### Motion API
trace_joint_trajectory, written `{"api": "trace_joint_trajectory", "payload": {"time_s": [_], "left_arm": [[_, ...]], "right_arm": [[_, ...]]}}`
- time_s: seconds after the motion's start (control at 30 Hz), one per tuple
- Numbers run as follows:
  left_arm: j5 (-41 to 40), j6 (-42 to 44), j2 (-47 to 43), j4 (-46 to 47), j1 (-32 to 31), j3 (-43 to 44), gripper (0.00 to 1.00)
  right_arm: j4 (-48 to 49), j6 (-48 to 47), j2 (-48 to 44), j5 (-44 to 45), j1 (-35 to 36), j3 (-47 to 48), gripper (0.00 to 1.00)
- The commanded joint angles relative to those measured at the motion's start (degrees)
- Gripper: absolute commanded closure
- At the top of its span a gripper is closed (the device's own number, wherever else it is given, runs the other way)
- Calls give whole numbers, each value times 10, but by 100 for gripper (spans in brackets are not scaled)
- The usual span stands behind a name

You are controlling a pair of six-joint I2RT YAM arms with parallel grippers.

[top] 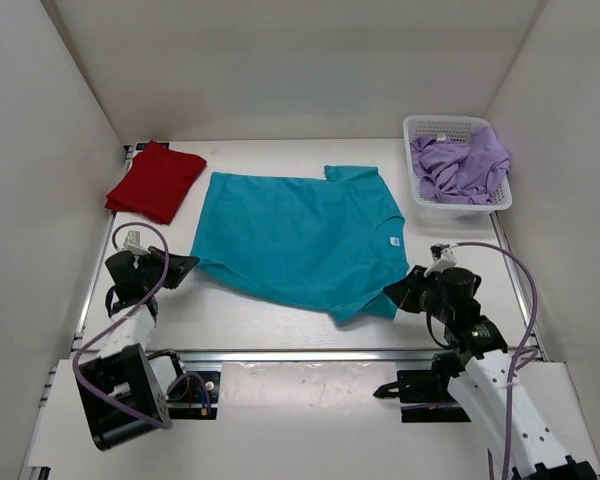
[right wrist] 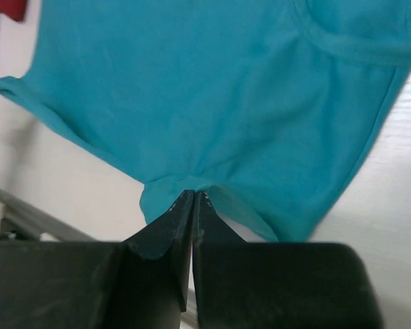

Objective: Fold and stack the t-shirts
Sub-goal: Flatten out the tshirt

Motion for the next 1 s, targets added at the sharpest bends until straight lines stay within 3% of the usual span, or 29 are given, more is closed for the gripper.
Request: {"api": "trace_joint_trajectory", "payload": {"time_s": [0.0, 0.2, 0.33, 0.5, 0.6, 0.77, 0.83, 0.97], "left_arm": [[11, 71, -54, -101, 4, -12, 100], [11, 102, -122, -160, 11, -38, 100], [-14, 109, -146, -173, 0, -36, 100], [-31, 95, -155, -163, -15, -25, 100], [-50, 56, -163, -133, -85, 22, 100], [-59, 50, -99, -181, -184, 328, 100], [-32, 31, -80, -184, -168, 418, 100], [77, -89, -44, -104, -49, 523, 100]], "right_arm": [[-55, 58, -45, 18, 31, -5, 100], [-122, 107, -127, 78, 94, 17, 100], [-136, 105, -96, 114, 123, 44, 100], [-122, 66, -88, 98, 90, 59, 100], [-85, 13, -42, 57, 47, 116, 100], [-110, -94, 105, 98, 11, 424, 100], [-130, -133, 151, 149, 20, 549, 100], [-199, -204, 274, 261, 107, 858, 100]]}}
